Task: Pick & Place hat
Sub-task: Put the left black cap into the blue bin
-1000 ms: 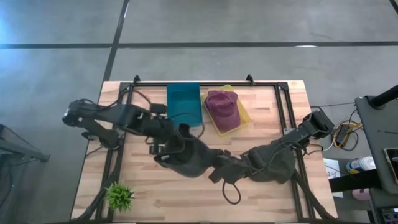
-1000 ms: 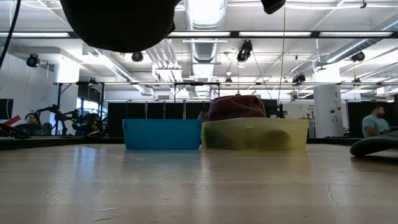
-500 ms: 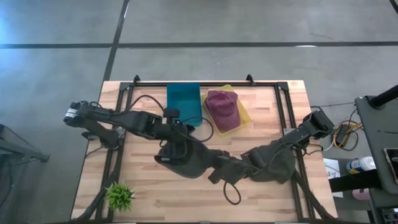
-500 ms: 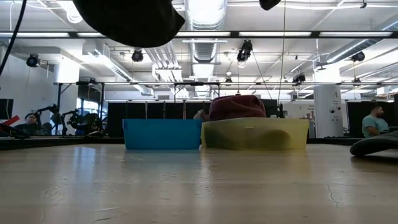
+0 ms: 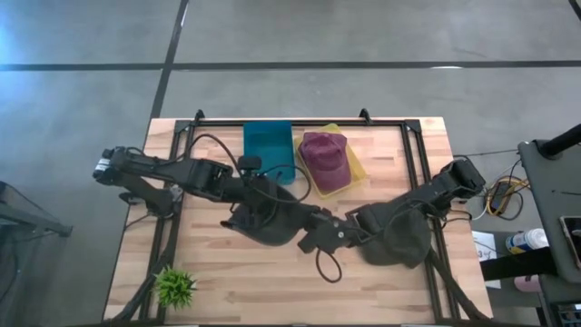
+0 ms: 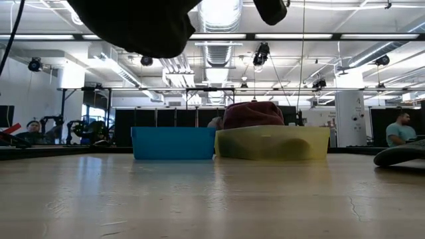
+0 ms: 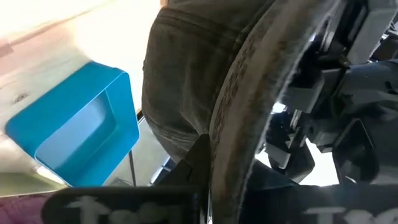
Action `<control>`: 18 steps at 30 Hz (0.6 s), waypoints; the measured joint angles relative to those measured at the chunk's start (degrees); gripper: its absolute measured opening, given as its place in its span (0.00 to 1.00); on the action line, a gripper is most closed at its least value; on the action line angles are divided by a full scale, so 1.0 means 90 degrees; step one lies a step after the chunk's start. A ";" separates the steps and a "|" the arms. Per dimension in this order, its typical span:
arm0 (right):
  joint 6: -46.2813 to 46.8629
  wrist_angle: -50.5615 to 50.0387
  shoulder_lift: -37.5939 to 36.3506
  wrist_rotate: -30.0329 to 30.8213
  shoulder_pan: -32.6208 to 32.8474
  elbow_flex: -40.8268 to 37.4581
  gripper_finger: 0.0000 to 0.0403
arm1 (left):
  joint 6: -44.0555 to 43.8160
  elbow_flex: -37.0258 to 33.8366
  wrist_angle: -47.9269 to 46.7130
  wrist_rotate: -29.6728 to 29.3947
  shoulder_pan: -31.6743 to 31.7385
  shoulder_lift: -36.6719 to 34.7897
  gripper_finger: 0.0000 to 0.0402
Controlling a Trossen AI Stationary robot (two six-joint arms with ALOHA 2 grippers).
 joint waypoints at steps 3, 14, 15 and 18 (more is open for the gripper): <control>0.0002 0.0005 0.0000 0.0023 -0.0039 0.0000 0.03 | 0.0058 -0.0132 -0.0018 0.0001 0.0002 0.0006 0.44; 0.0582 -0.0036 0.0007 0.0293 -0.0062 -0.0017 0.03 | 0.0530 -0.0307 -0.0174 -0.1058 -0.0007 -0.0181 0.44; 0.0597 -0.0036 0.0007 0.0294 -0.0066 -0.0017 0.03 | 0.0552 -0.0279 -0.0205 -0.1101 -0.0005 -0.0210 0.44; 0.0597 -0.0030 0.0007 0.0296 -0.0090 -0.0024 0.03 | 0.0552 -0.0170 -0.0252 -0.1224 -0.0009 -0.0307 0.44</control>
